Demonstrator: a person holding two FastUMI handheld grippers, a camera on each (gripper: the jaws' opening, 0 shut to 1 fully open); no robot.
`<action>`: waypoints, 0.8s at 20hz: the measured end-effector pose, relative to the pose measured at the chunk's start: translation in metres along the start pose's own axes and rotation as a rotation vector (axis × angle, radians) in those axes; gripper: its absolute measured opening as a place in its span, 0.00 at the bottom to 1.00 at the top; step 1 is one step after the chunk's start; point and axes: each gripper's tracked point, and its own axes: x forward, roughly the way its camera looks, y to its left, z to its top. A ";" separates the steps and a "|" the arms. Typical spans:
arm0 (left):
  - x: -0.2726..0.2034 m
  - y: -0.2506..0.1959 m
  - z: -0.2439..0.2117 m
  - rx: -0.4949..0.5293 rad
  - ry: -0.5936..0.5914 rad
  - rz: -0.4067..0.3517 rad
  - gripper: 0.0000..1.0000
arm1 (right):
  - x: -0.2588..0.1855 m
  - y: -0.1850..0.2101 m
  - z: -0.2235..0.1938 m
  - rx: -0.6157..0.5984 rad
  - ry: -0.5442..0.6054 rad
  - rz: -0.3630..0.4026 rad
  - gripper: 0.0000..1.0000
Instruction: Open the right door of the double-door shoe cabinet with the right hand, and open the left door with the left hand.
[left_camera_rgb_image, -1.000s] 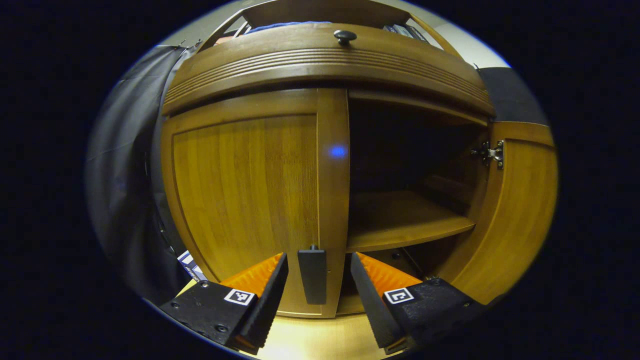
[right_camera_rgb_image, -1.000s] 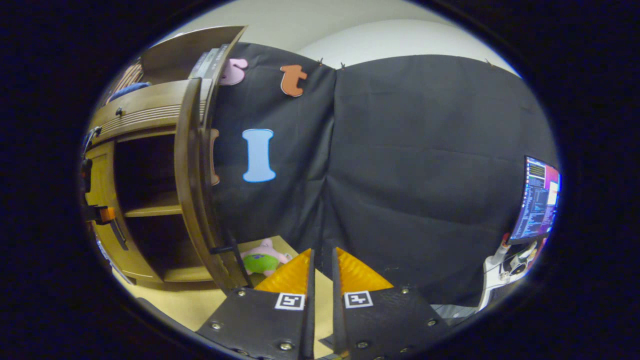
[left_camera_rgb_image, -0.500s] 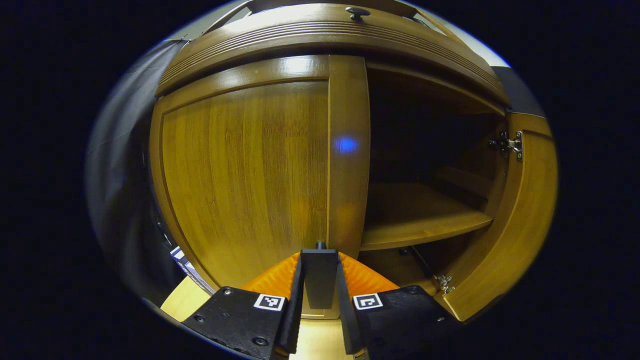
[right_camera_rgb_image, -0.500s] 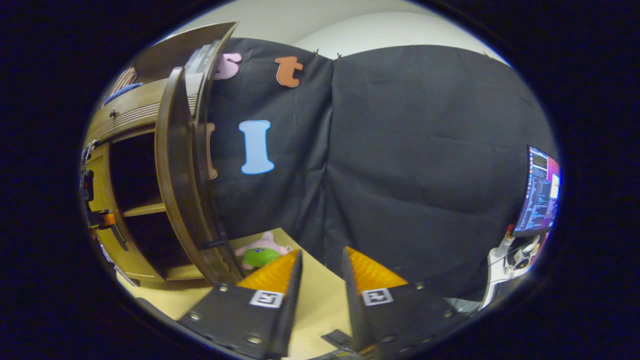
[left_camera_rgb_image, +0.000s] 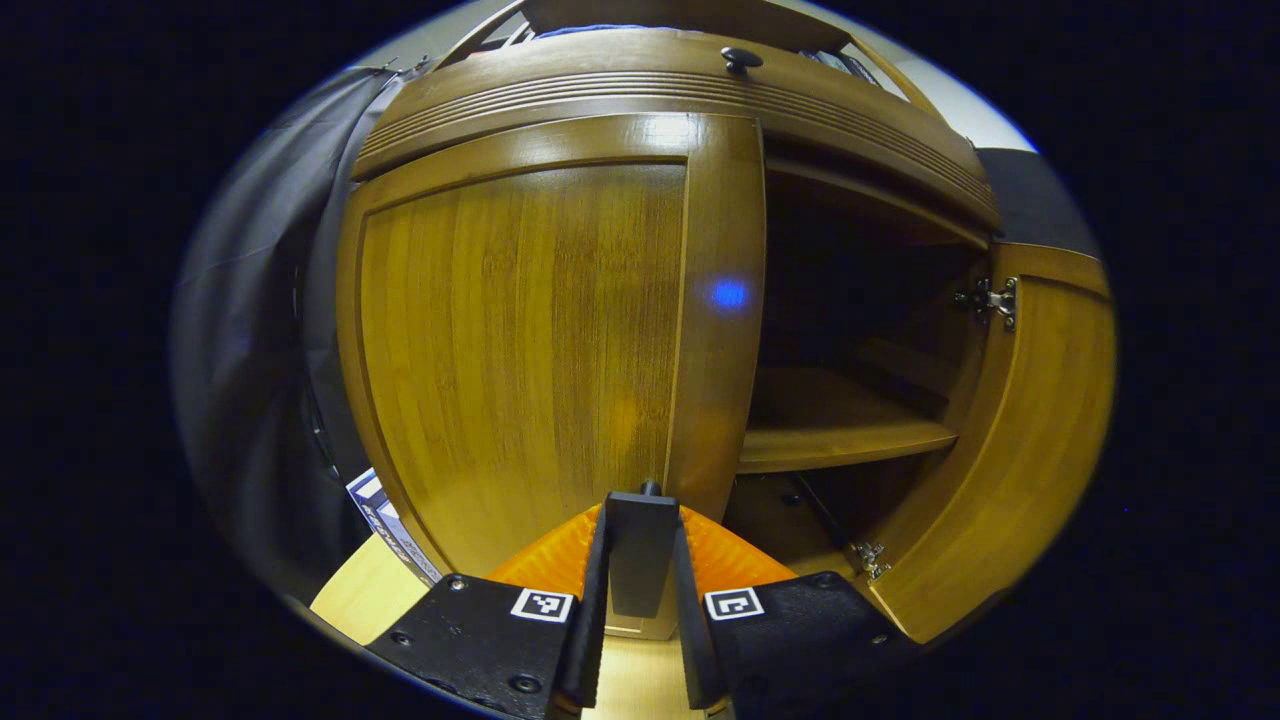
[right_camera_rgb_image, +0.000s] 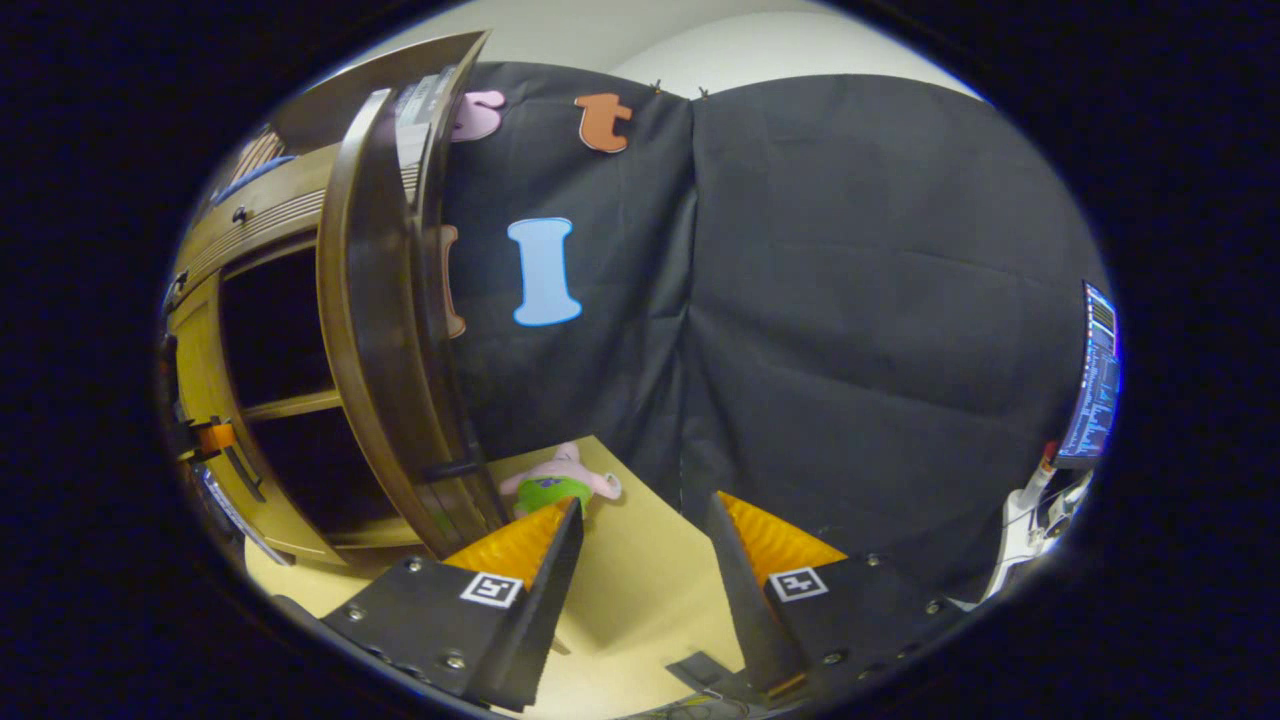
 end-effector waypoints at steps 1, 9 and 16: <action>-0.005 0.001 -0.001 -0.005 0.001 -0.001 0.34 | 0.000 0.002 0.000 -0.002 0.002 0.008 0.75; -0.041 0.015 -0.009 -0.047 0.013 0.016 0.34 | -0.009 0.010 -0.010 -0.004 0.022 0.059 0.75; -0.073 0.031 -0.014 -0.065 0.020 0.048 0.30 | -0.020 0.011 -0.026 -0.001 0.057 0.082 0.72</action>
